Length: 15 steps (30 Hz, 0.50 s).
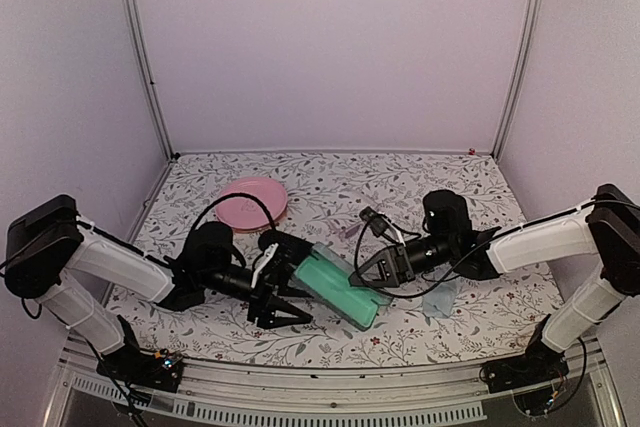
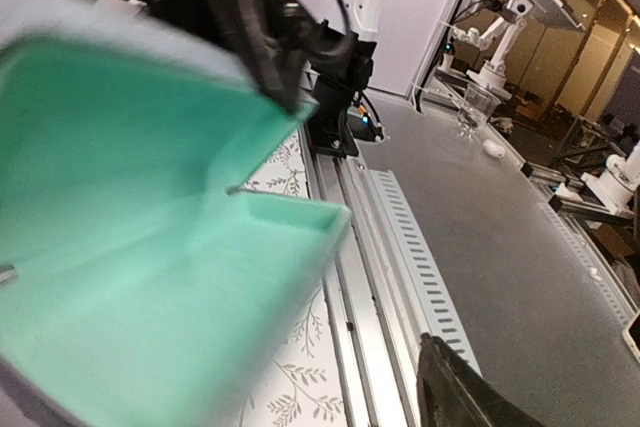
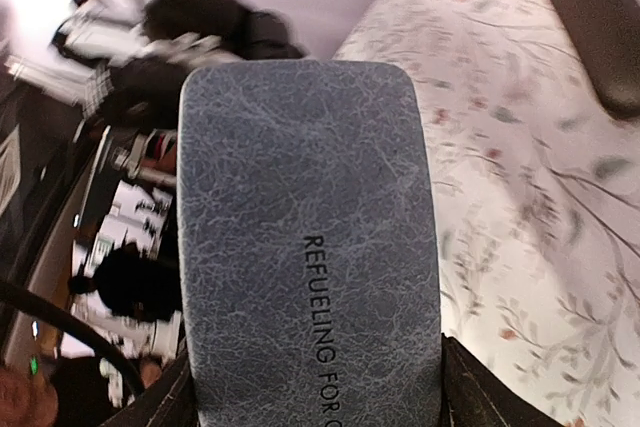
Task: Organize the sunglasses
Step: Pass from the left arm to the right, then place the opened sunglasses case at the center of the board.
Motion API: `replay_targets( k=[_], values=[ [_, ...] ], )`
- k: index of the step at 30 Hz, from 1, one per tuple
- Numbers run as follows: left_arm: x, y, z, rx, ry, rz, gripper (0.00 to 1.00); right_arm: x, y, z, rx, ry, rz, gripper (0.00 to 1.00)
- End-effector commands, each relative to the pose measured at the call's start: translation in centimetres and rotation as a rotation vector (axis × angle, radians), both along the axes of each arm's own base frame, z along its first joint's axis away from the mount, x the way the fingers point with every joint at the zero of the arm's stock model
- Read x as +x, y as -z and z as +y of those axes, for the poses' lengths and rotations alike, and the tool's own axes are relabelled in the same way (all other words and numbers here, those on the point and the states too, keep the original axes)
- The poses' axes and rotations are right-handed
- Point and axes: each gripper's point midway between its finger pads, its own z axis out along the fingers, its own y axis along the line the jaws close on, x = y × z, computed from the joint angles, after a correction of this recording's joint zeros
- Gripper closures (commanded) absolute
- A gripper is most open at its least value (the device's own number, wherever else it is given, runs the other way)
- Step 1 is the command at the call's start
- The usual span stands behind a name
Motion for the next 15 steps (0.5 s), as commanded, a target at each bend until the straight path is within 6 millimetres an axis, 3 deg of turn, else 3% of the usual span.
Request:
replay_targets(
  k=[1, 6, 9, 15],
  values=[
    [-1.7, -1.6, 0.4, -0.084, 0.093, -0.094, 1.0, 2.8, 5.9, -3.1, -0.22, 0.214, 0.23, 0.41],
    [-1.8, -1.1, 0.6, -0.08, 0.087, -0.092, 1.0, 3.2, 5.4, -3.4, -0.209, 0.226, 0.218, 0.41],
    [-1.4, -0.9, 0.5, -0.072, 0.063, -0.084, 1.0, 3.3, 5.0, -3.3, -0.2, 0.223, 0.198, 0.46],
    [3.0, 0.4, -0.5, 0.039, -0.169, 0.008, 0.95, 3.7, 4.2, -3.4, -0.203, 0.244, 0.131, 0.5]
  ],
)
